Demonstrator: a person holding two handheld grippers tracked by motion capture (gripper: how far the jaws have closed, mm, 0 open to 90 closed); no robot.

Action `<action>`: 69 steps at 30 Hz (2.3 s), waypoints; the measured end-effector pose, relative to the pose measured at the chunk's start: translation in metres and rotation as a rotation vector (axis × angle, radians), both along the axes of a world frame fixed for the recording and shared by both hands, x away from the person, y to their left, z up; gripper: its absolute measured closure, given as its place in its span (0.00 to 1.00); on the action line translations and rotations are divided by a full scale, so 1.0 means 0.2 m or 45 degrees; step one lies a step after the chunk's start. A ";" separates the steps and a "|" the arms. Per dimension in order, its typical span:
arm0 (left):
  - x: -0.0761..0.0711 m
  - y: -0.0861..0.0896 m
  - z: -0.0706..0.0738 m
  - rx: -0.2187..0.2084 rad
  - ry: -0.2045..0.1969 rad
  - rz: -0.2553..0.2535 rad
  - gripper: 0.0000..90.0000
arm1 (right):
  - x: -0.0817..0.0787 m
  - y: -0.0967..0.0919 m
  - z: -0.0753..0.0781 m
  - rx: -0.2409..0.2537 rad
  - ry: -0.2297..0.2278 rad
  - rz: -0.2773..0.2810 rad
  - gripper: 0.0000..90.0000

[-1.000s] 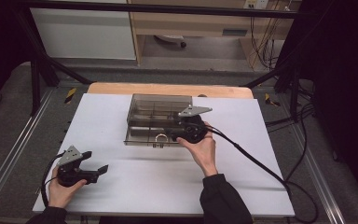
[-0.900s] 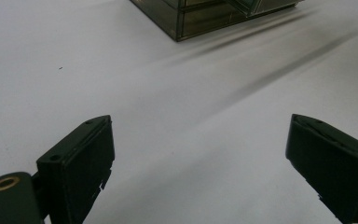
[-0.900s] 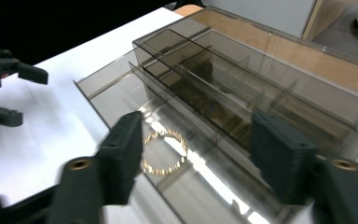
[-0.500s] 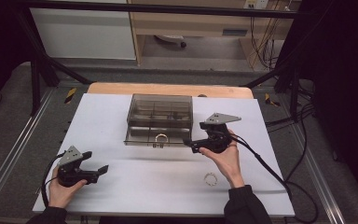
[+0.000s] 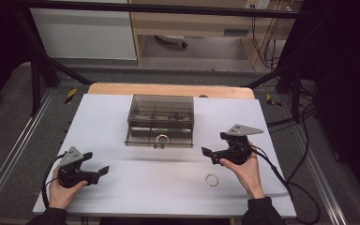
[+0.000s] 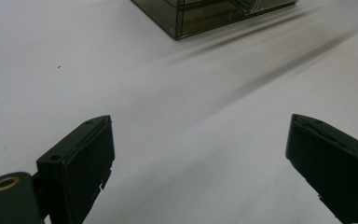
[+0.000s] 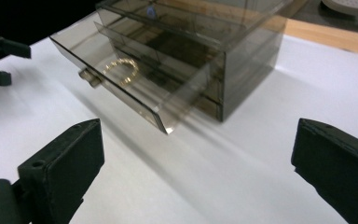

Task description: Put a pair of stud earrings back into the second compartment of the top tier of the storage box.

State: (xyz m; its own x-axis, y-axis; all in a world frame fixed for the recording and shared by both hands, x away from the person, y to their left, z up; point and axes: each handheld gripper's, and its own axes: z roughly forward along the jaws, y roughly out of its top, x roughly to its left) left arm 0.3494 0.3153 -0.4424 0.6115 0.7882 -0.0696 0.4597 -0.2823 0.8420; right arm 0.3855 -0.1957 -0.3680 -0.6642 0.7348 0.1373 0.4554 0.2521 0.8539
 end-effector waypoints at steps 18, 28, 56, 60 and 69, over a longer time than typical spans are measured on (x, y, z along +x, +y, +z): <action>0.00 0.00 0.00 0.003 0.000 -0.002 0.09 | -0.09 -0.12 -0.20 -0.073 0.083 -0.008 0.05; 0.00 0.00 0.00 0.001 0.002 -0.003 0.09 | -0.11 -0.14 -0.31 -0.137 0.126 0.032 0.11; 0.00 0.00 0.00 -0.005 -0.002 -0.003 0.09 | -0.15 -0.09 -0.41 -0.257 0.178 0.184 0.80; 0.00 0.00 0.00 0.000 -0.001 -0.004 0.09 | -0.15 -0.08 -0.42 -0.258 0.185 0.195 0.84; 0.00 0.00 0.00 0.000 -0.001 -0.004 0.09 | -0.15 -0.08 -0.42 -0.272 0.181 0.206 0.94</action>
